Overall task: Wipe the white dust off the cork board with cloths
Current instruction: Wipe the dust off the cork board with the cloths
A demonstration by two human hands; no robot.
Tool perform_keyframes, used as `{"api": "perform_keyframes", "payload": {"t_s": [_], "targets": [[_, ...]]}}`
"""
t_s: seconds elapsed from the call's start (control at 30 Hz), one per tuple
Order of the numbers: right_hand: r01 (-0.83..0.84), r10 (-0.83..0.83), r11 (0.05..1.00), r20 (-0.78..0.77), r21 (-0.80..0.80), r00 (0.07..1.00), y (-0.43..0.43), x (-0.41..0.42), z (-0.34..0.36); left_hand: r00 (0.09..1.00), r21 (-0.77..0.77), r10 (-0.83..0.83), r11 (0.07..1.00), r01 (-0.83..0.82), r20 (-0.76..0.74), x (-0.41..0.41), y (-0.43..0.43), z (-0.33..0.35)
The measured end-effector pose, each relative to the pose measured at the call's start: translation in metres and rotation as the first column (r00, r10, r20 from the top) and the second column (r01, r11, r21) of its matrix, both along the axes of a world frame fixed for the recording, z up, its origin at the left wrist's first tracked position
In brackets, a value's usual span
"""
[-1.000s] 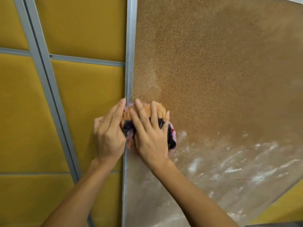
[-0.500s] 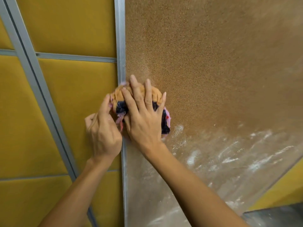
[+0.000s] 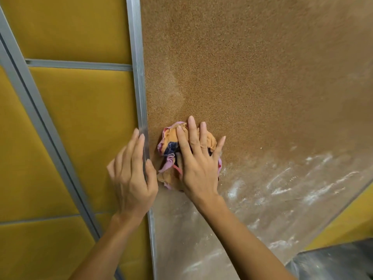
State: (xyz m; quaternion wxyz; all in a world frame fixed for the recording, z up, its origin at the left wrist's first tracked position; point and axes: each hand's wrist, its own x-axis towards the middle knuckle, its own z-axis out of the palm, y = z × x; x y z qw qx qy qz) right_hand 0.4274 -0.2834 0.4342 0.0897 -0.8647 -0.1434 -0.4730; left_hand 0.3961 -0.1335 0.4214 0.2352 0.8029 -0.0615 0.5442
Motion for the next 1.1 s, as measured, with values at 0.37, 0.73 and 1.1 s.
{"api": "perform_keyframes", "payload": {"t_s": [0.37, 0.73, 1.1], "targets": [[-0.060, 0.053, 0.989, -0.054, -0.133, 0.997, -0.041, -0.004, 0.017, 0.954, 0.047, -0.234, 0.968, 0.246, -0.186, -0.020, -0.072, -0.049], [-0.162, 0.166, 0.986, 0.126, -0.038, 0.978, -0.178, 0.011, 0.014, 0.995, 0.086, 0.033, 0.996, -0.025, -0.090, 0.039, -0.113, -0.049], [-0.070, 0.159, 0.965, 0.348, -0.253, 0.924, -0.238, 0.088, 0.000, 0.987, -0.097, 0.126, 0.988, -0.117, 0.097, 0.062, -0.152, -0.043]]}}
